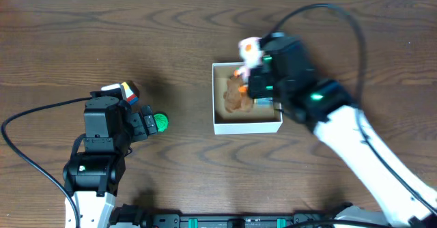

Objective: Pack container
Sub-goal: 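Lower the duck into the box's left side and open the right gripper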

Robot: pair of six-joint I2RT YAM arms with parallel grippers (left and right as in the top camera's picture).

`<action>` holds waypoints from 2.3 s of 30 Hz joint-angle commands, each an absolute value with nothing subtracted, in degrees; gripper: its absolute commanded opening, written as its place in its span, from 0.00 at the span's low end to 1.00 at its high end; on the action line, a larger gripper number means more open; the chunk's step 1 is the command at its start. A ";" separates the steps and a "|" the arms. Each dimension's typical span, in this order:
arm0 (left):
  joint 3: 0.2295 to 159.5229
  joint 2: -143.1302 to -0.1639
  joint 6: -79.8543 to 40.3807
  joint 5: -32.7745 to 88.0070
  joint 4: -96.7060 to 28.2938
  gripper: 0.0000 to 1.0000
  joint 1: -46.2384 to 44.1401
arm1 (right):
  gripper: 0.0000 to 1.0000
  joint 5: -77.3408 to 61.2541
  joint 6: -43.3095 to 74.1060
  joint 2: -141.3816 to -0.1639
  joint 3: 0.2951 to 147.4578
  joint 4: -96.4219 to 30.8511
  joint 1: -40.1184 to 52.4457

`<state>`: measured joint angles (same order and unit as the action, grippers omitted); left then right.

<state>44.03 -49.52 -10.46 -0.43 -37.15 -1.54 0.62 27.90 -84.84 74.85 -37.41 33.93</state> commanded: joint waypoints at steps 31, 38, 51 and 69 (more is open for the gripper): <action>45.23 -49.74 -9.74 -1.13 -37.26 0.98 -1.26 | 0.72 1.41 37.87 -106.04 75.33 -33.67 39.77; 45.23 -49.74 -9.74 -1.13 -37.26 0.98 -1.26 | 0.73 4.10 35.68 -101.12 75.40 -34.04 39.77; 45.23 -49.74 -9.74 -1.13 -37.26 0.98 -1.26 | 0.75 6.87 32.05 -95.53 75.42 -33.87 39.77; 46.83 -50.96 -9.76 1.89 -37.12 0.98 -1.43 | 0.99 12.49 20.03 -81.03 80.01 -48.12 19.44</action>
